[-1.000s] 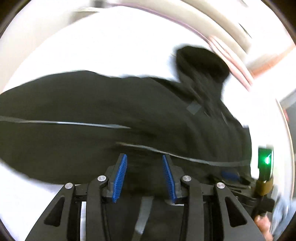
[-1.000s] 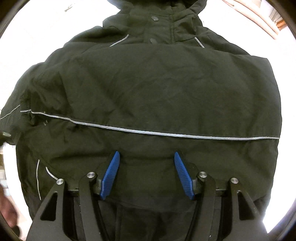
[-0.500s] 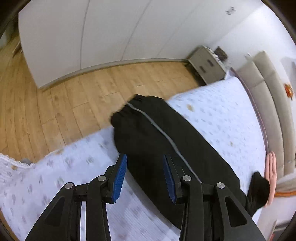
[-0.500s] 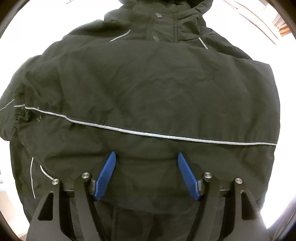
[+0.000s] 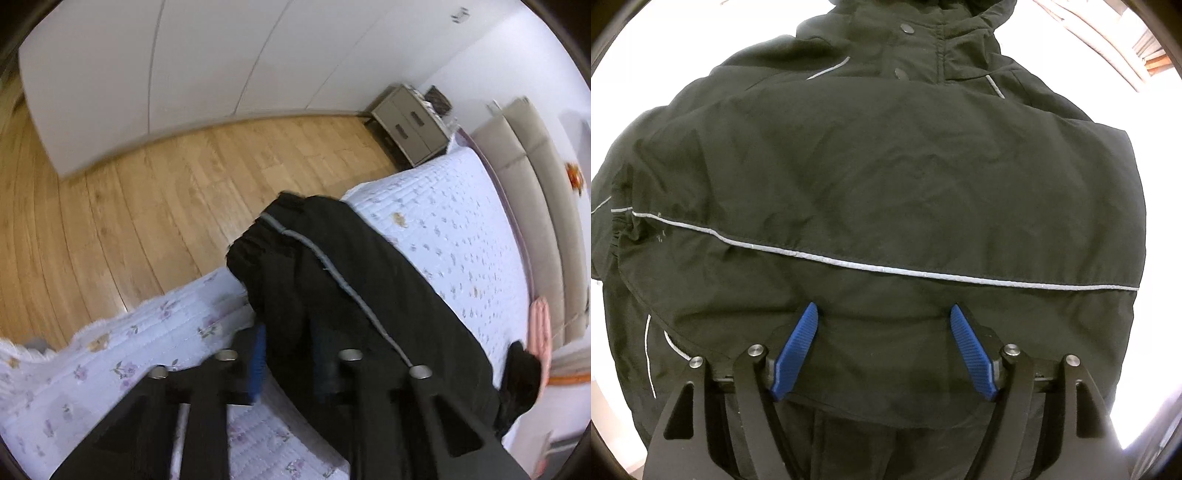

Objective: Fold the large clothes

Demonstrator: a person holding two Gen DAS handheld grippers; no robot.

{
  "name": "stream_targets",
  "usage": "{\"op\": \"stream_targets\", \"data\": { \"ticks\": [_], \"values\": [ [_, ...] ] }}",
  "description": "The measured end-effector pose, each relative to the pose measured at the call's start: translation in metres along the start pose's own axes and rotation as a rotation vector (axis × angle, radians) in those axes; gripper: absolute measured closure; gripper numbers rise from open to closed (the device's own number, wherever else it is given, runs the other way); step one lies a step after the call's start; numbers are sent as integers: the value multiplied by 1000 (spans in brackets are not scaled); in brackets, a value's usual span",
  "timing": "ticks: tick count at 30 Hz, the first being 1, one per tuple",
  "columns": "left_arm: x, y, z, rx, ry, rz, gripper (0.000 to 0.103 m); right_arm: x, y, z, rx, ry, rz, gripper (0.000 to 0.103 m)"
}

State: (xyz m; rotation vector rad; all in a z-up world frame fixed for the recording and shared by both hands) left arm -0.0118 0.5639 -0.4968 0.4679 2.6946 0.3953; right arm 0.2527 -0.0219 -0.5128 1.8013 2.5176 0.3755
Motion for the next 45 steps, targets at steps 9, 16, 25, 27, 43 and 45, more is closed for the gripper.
{"op": "stream_targets", "data": {
  "ticks": [9,16,25,27,43,45],
  "values": [
    [-91,-38,-88,-236,98,293,90,-3,-2,-2,-10,14,-5,26],
    [-210,-144,-127,-325,81,653,91,-10,-7,-12,-39,59,-13,30],
    [-309,-284,-152,-347,-5,908,93,-9,-24,-61,-127,139,-116,32],
    [-328,-312,-158,-334,-53,956,93,-16,-27,-72,-144,148,-125,32],
    [-389,-501,-96,-140,-89,1277,87,-90,-23,-95,-209,185,-23,32],
    [-387,-498,-107,-84,-125,1232,82,-91,-19,-93,-202,236,-12,32]
  ]
}}
Point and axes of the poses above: each gripper's, at about its wrist camera, not at the fingertips, and z roughly the way its jaws point, x to its left, y to its top, the point moved 8 cm from there along z, roughly the way its jaws point, and after that the axes turned 7 degrees about y, right-handed, at the moved point
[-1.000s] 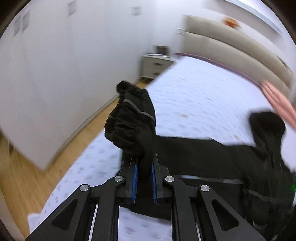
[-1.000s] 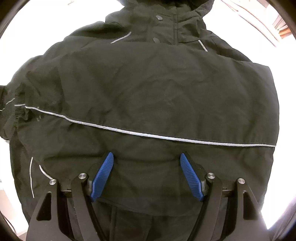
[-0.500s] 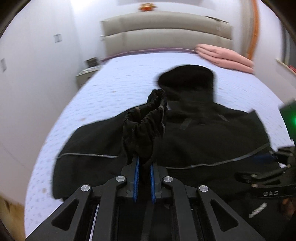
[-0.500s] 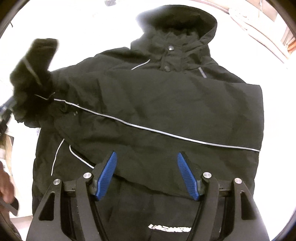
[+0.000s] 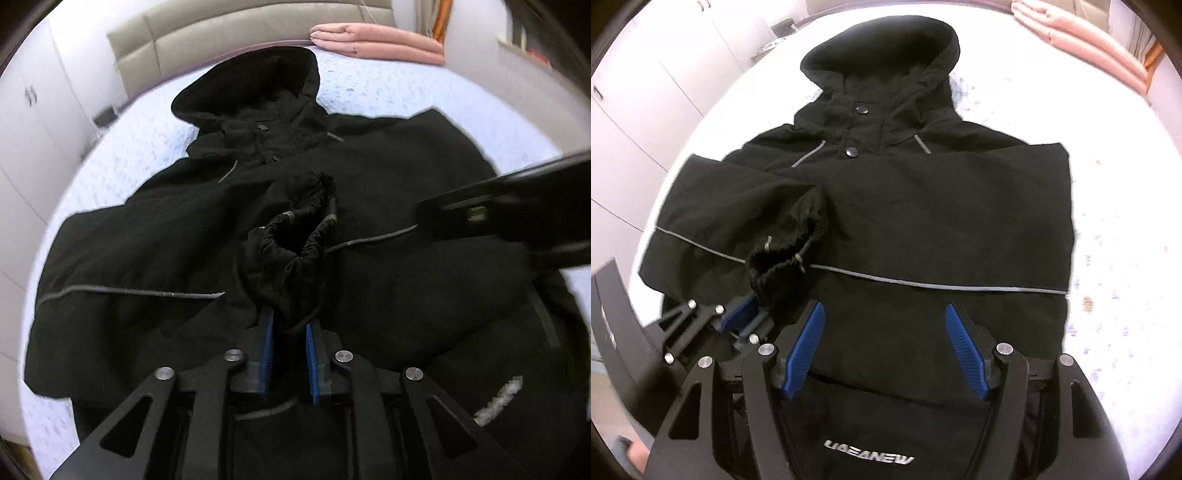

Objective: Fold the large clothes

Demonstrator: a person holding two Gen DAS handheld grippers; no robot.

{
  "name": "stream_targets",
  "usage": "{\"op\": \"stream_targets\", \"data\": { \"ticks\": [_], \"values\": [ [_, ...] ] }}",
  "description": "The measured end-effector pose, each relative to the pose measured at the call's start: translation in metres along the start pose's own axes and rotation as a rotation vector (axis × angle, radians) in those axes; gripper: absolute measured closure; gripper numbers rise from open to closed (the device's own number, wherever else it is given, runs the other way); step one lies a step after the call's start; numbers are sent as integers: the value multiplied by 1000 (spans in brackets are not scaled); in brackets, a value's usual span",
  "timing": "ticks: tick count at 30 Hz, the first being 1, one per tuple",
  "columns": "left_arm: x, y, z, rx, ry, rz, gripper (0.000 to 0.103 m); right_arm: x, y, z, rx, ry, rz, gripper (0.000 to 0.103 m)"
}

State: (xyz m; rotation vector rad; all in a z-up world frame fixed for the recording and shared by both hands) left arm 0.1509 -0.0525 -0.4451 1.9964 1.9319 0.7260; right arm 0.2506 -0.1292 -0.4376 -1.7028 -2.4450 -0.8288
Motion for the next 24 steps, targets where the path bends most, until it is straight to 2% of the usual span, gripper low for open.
{"op": "stream_targets", "data": {
  "ticks": [3,5,8,10,12,17,18,19,21,24],
  "values": [
    [12,-3,-22,66,-141,-114,80,16,7,3,7,107,14,32],
    [24,-8,-38,79,-194,-179,80,34,11,5,11,182,19,32],
    [45,-17,-47,91,-182,-231,80,58,14,15,39,258,27,30],
    [63,-23,-49,101,-152,-264,80,65,12,26,60,270,35,30],
    [80,-27,-52,101,-118,-288,80,64,10,34,66,248,45,30],
    [121,-25,-43,104,-32,-336,80,66,-2,67,131,350,149,30],
    [129,-23,-40,105,-15,-345,80,68,-3,72,139,363,160,32],
    [138,-21,-38,103,4,-357,80,70,-3,75,139,373,170,50],
    [153,-13,-35,92,14,-393,80,74,-1,70,124,359,152,59],
    [171,-1,-40,61,23,-431,80,76,6,36,48,283,69,71]
  ]
}}
Point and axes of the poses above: each gripper's, at about its wrist camera, not at the fingertips, and z roughly the way its jaws point, x to its left, y to its top, the point moved 8 cm from there along z, roughly the way its jaws point, and after that the axes turned 7 degrees about y, right-handed, at the moved point
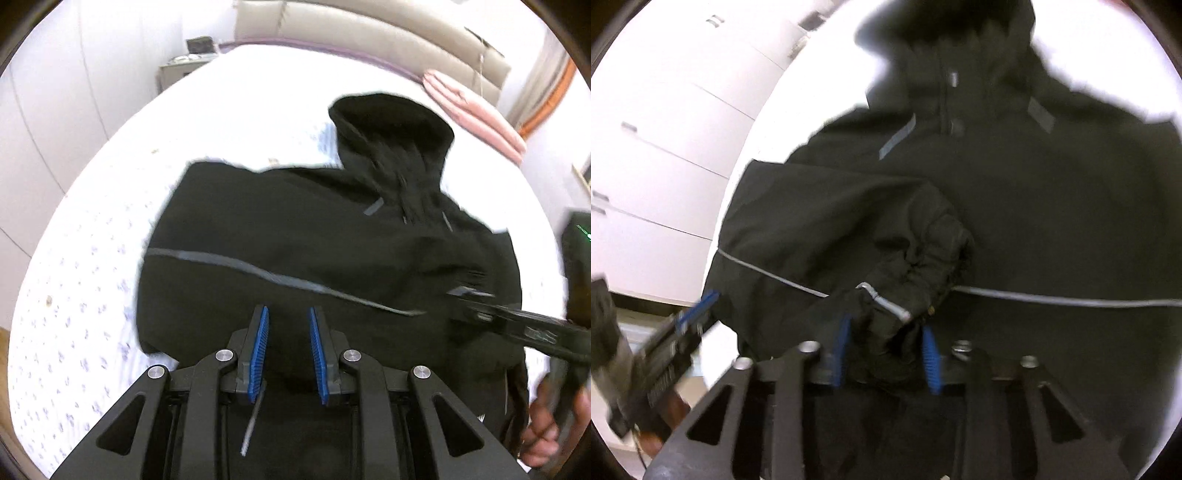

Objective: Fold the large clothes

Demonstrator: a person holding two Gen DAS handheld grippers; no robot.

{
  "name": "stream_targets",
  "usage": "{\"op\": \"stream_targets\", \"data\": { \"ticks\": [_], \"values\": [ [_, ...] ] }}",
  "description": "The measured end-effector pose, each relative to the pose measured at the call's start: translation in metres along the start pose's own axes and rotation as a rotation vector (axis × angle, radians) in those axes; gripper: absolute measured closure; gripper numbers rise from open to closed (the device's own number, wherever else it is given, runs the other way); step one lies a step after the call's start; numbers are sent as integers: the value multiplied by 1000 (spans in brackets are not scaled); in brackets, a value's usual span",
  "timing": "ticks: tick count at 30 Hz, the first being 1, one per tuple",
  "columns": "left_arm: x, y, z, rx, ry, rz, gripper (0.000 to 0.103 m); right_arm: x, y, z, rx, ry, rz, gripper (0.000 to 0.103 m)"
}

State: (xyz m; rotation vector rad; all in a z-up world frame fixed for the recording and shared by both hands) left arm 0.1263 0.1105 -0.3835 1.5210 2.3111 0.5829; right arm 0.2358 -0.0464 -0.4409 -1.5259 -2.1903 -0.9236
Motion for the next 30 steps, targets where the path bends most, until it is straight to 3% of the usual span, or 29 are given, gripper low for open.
{"op": "stream_targets", "data": {
  "ticks": [4,8,10,13,15,17,19,23,26,27,28,30],
  "values": [
    [-5,20,-7,-37,-33,-13,80,-1,15,-77,-130,-99,-69,73],
    [-30,19,18,10,-84,46,80,-38,25,-139,-221,-302,-116,73],
    [-41,11,44,71,-93,74,80,-68,24,-145,-206,-358,-96,73],
    [-50,-6,84,127,-58,121,80,-115,15,-117,-125,-403,-53,73],
    [-55,-7,97,116,-44,140,80,-146,6,-91,-63,-414,-14,72],
    [-58,-6,97,113,-40,160,80,-175,-7,-76,-28,-346,72,71],
    [-58,-4,98,116,-38,179,80,-181,-9,-73,-54,-324,82,71],
    [-59,10,82,99,-42,188,80,-173,-8,-81,-17,-354,76,69],
    [-59,31,58,55,-83,151,80,-149,5,-110,-43,-418,17,58],
    [-59,36,56,52,-98,139,79,-138,10,-117,-77,-417,-6,49],
    [-60,41,57,52,-113,128,79,-128,16,-124,-111,-399,-23,39],
    [-65,47,73,70,-92,126,78,-110,28,-121,-140,-349,-40,35]
  ]
}}
Point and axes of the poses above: each gripper's, at about its wrist camera, not at the fingertips, and z roughly the way its jaws point, x to its left, y to its top, the point moved 8 cm from there along z, roughly the way its jaws point, and after that the axes turned 7 degrees about y, right-handed, at the moved point
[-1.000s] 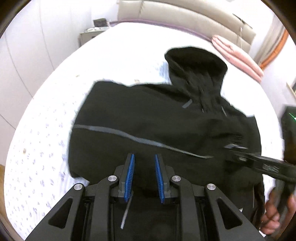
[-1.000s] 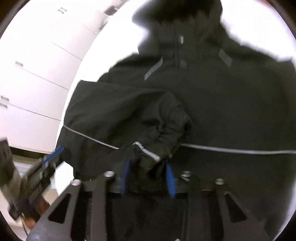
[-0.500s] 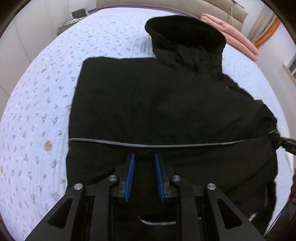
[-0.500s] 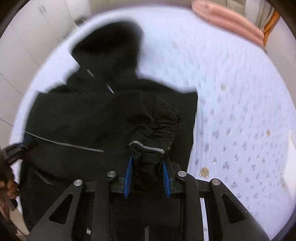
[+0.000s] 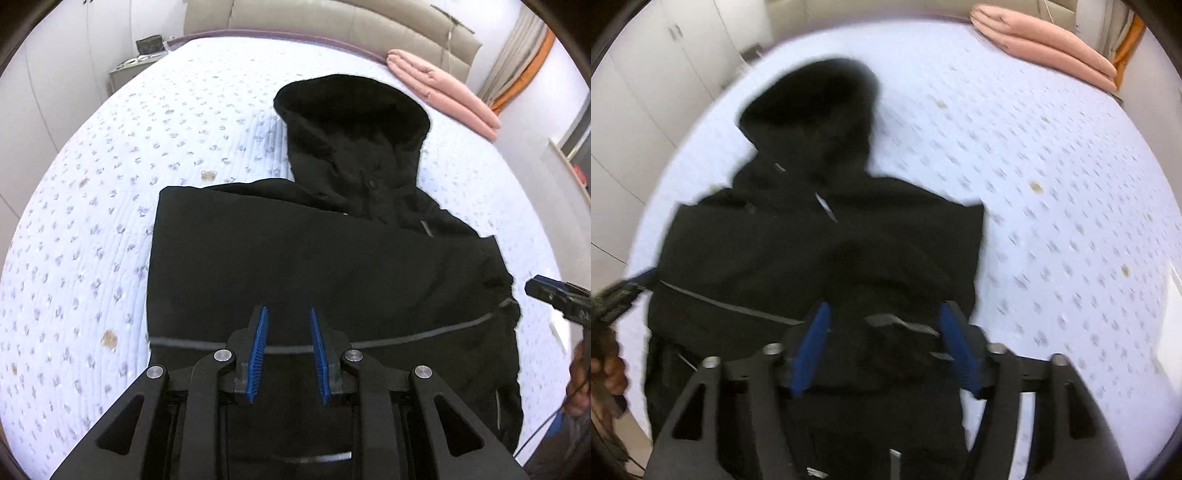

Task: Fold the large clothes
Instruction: 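Grasp the hood with both tools and lift it off the bed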

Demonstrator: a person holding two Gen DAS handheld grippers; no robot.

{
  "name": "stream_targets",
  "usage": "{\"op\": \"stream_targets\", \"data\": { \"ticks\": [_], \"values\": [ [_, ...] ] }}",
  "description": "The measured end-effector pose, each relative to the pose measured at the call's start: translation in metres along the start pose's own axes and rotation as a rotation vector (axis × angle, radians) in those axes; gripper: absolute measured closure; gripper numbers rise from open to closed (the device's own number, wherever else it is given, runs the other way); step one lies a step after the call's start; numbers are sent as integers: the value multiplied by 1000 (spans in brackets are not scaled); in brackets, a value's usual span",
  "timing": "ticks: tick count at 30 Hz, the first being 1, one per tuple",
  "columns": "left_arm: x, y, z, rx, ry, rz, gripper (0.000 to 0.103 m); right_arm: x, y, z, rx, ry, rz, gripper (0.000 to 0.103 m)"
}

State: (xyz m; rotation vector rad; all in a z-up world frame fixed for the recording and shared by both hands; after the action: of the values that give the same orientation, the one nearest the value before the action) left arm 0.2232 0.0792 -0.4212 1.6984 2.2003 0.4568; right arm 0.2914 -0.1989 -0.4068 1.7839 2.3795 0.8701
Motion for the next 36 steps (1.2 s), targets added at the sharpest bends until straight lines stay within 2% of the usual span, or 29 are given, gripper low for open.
{"op": "stream_targets", "data": {
  "ticks": [2,4,5,7,10,13,15,19,21,23,25,29,33,36],
  "values": [
    [0,0,20,37,5,-14,79,12,1,21,32,-4,-41,38],
    [0,-6,43,64,6,-24,79,12,-9,47,85,-41,-65,57],
    [0,-10,49,67,6,-17,79,9,-16,60,119,-47,-59,60],
    [0,-14,58,68,2,-10,79,-2,-33,81,167,-60,-38,62],
    [-4,-8,54,68,11,3,79,0,-35,80,159,-49,-28,62],
    [-9,13,32,32,-54,-5,79,-3,-27,63,167,-22,-14,61],
    [-12,42,21,-18,-66,6,78,1,-9,47,129,7,-8,58],
    [-19,118,21,-99,-64,14,78,7,55,13,-17,70,3,55],
    [-20,159,31,-131,-60,-5,78,6,92,14,-74,76,18,54],
    [-20,195,47,-131,-80,-34,78,-1,135,21,-135,52,45,52],
    [-25,223,67,-136,-110,-38,78,-6,160,33,-166,68,84,48],
    [-30,253,115,-88,-115,-29,78,-17,206,71,-183,68,133,43],
    [-38,261,154,-48,-87,54,78,-29,228,110,-158,48,138,43],
    [-39,261,175,-40,-25,107,78,-27,242,138,-135,22,137,43]
  ]
}}
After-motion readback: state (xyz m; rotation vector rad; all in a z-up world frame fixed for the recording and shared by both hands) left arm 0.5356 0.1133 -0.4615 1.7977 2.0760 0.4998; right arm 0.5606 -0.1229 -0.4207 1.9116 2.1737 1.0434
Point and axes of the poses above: each gripper's, at about its wrist camera, not at the fingertips, and z roughly the way its jaws point, x to its left, y to its top, the point moved 8 cm from there along z, roughly the way its jaws point, and after that the axes turned 7 degrees about y, right-handed, at the moved point
